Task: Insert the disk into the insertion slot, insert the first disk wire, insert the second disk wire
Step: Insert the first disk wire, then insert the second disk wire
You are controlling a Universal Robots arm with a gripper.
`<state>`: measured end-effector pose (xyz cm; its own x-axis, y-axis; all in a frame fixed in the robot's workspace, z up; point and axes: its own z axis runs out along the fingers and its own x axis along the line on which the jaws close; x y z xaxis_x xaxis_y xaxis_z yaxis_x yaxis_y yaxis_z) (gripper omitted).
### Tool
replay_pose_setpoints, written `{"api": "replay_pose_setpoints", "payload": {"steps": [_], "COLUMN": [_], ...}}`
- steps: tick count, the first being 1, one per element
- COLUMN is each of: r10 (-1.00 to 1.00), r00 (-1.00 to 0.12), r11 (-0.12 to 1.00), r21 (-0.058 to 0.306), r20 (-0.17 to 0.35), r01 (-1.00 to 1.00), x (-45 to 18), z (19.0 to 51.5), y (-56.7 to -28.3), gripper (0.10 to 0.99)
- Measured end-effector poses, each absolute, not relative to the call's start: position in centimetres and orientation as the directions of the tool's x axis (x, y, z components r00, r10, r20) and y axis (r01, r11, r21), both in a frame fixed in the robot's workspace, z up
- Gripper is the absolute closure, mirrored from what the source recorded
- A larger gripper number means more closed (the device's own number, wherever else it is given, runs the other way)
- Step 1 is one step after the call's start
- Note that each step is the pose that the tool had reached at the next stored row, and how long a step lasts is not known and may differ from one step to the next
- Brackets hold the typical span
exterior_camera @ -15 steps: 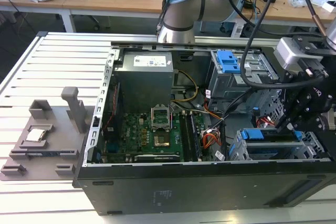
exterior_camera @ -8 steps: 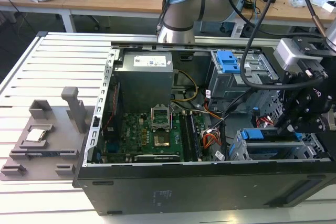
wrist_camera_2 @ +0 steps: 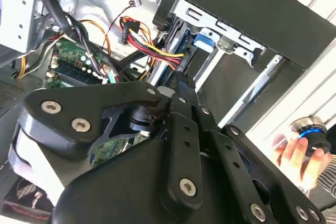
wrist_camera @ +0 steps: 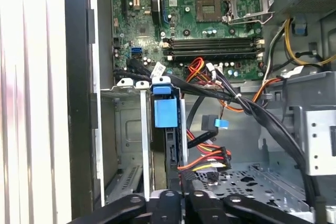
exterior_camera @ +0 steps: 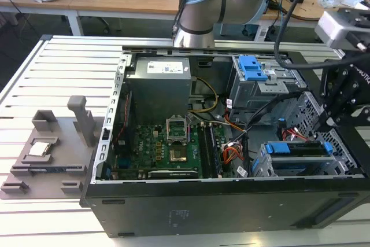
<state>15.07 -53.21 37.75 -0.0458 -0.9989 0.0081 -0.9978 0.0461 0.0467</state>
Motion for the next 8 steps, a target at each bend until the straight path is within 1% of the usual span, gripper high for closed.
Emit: {"api": "replay_pose_setpoints", "payload": {"steps": [2, 8], "r10": [-0.999, -0.999], "r00": [-0.046, -0.046], "r11": [0.046, 0.046], "r21": [0.047, 0.047], "r20": [0.008, 0.008], "r01": [-0.998, -0.998], "x": [15.08, 15.07], "z": [38.22, 38.29], "y": [-53.18, -53.19], "gripper": [0.980, 0.980]}}
